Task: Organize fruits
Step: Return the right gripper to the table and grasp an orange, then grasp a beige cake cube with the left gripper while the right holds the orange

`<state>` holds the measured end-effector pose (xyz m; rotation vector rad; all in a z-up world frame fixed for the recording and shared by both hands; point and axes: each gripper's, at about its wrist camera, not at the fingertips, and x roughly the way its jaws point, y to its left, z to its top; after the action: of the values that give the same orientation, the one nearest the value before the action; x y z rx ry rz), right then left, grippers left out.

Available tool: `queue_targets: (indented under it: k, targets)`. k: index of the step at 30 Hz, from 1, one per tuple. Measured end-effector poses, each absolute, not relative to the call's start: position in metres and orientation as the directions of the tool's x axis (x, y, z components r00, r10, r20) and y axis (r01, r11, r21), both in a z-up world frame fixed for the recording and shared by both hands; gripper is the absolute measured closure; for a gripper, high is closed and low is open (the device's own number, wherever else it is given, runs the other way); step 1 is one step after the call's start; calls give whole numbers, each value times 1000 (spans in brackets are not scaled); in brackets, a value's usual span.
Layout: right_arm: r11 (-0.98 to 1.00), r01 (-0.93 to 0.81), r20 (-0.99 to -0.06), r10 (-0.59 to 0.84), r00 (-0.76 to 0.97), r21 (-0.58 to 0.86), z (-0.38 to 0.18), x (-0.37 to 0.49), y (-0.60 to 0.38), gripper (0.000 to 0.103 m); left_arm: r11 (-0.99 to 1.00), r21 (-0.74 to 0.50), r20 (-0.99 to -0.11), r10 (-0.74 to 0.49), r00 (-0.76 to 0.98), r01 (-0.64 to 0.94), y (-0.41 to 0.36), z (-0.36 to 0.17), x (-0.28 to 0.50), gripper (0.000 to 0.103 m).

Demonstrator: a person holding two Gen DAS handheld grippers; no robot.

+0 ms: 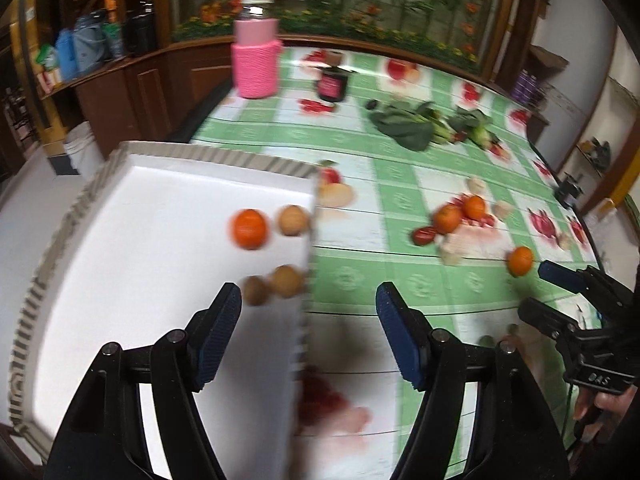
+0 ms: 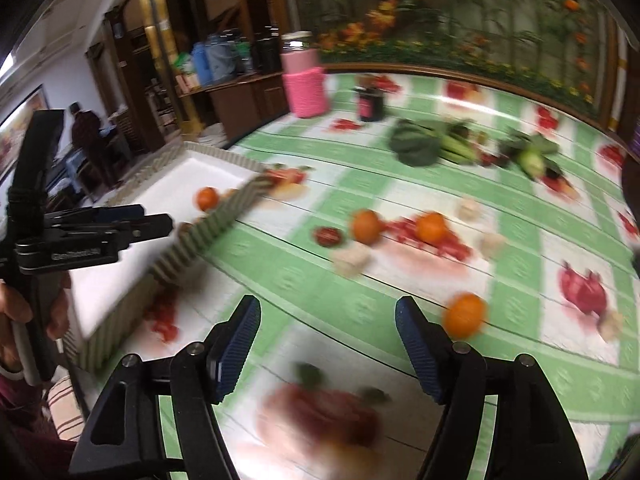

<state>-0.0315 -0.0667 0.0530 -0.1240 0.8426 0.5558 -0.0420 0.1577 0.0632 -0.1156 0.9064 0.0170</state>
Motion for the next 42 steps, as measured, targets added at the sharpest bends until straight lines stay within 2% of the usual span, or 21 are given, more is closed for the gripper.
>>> queue_targets:
  k: [13,29,32,34,36,38,40,42]
  targets:
    - [896,-429,-752,360,552,114,35,-9,-128,31,987,-113,-832,-157,533,115,75,43,-4,33]
    - [875,-464,-762,392,515,136,18,22,-125,31,986,-63,-862,-132,489,154,26,13,35,33]
    - [872,-473,-762,390,517,126,18,23,-124,31,986,-38,-854,-117,507,162,23,13,38,46]
    - [871,-479,-766,382,517,111,16,24,-123,32,987,-26,-850,-105,516,156,25,14,41,66]
    - [871,-480,-769,374,518,100,14,25,-122,36,987,-22,-847,-104,520,162,27,15,42,75]
    - [867,-486,-777,378,503,106,10,28,-120,46,986,-32,-846,-115,521,166,30,15,42,75]
    - [869,-488,-775,364,516,84,10,27,-118,48,986,-29,-843,-114,526,167,29,15,41,76]
    - [870,-489,-778,348,523,60,9,27,-115,66,986,-39,-841,-120,527,163,30,15,38,76]
